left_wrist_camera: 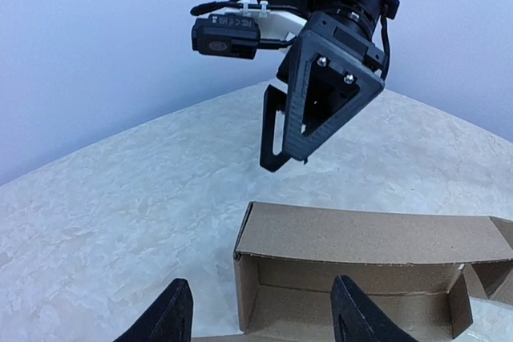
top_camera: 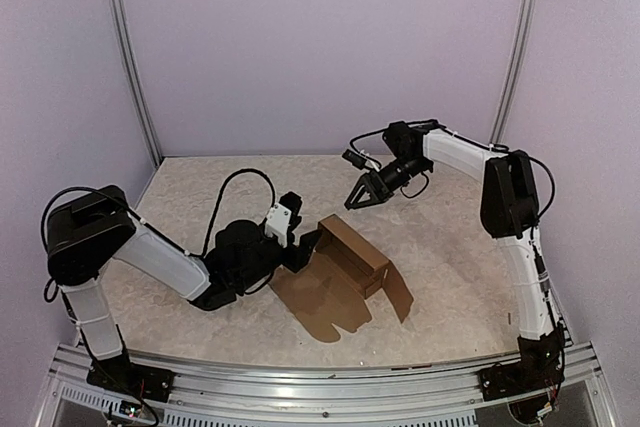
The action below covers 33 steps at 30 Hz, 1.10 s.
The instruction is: Fold the paper box
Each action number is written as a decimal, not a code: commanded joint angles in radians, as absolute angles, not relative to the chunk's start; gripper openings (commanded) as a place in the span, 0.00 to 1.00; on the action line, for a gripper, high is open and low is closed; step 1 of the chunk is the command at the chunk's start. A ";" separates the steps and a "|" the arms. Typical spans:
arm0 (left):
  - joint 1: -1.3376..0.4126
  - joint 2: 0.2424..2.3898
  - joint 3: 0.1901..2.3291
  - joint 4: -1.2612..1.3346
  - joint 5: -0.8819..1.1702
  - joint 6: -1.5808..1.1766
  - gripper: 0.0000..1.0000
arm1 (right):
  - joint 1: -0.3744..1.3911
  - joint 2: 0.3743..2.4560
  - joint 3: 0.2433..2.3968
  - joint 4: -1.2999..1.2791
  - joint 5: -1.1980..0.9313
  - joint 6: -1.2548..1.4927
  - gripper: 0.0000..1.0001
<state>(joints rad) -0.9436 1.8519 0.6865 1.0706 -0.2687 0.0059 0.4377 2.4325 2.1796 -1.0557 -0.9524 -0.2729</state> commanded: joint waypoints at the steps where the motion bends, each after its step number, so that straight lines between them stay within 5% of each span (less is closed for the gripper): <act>1: -0.950 1.779 0.670 0.875 -0.282 0.071 0.58 | 0.413 2.309 2.170 -1.093 -0.944 -0.322 0.73; 11: -0.858 1.668 0.931 0.415 -0.054 0.006 0.61 | 0.405 1.935 1.676 -0.929 -0.656 -0.437 0.73; 22: -0.760 1.972 1.413 0.089 0.147 0.026 0.60 | 0.407 1.427 1.033 -0.690 -0.391 -0.578 0.73; 33: -0.742 2.012 1.358 0.094 0.263 0.006 0.56 | 0.567 1.380 0.805 -0.570 -0.360 -0.623 0.76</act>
<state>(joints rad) -0.7509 2.0430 1.4071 0.0959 0.2184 0.0151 0.4980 1.3724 0.8185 -0.6441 -0.3630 -0.5911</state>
